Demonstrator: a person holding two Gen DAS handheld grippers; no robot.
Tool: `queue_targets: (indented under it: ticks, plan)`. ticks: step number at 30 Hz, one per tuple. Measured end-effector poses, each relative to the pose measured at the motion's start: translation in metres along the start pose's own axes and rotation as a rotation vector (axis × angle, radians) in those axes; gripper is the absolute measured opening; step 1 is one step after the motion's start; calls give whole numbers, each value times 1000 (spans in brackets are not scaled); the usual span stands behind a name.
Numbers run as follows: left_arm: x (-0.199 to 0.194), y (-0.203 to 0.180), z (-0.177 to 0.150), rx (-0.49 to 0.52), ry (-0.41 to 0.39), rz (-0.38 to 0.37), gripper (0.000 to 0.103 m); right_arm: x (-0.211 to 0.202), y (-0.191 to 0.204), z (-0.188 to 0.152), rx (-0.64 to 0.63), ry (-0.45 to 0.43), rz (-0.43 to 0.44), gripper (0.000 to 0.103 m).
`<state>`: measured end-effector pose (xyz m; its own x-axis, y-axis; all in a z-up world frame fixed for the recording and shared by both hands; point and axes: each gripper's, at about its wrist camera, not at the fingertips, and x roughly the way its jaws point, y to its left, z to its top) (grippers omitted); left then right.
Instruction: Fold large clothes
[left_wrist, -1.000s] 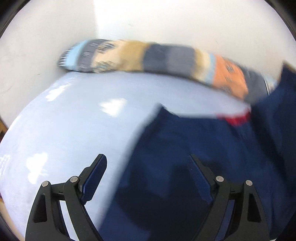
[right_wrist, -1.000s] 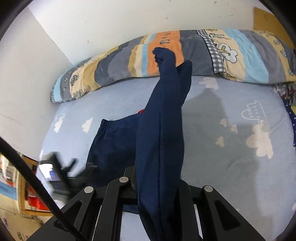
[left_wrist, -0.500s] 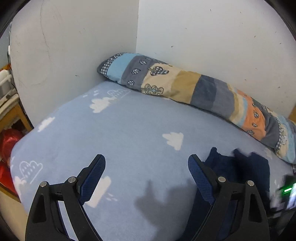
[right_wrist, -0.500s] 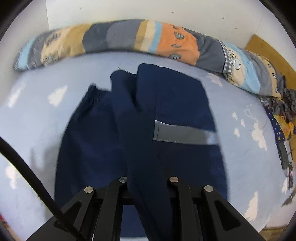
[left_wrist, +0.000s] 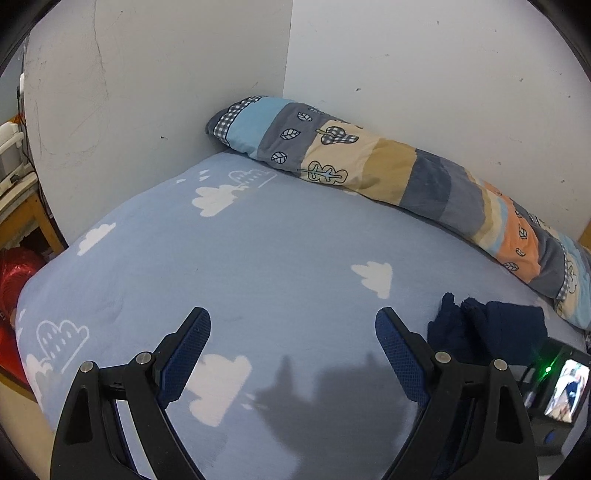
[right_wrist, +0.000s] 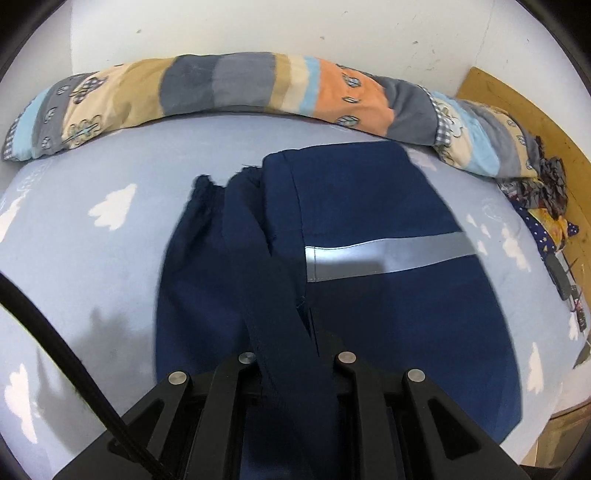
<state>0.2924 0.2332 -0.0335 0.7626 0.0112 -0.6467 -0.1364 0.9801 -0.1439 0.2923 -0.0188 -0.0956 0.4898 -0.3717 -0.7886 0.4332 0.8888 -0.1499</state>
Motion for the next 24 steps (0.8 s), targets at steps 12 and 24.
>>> queue_targets:
  ticks: [12,24]
  plan:
    - [6,-3,-2,19,-3,2,90,7,57,-37,-240,5,85,17]
    - [-25,-25,6,19,-43,-72,90,-100,-108,12,-58,-129,615,27]
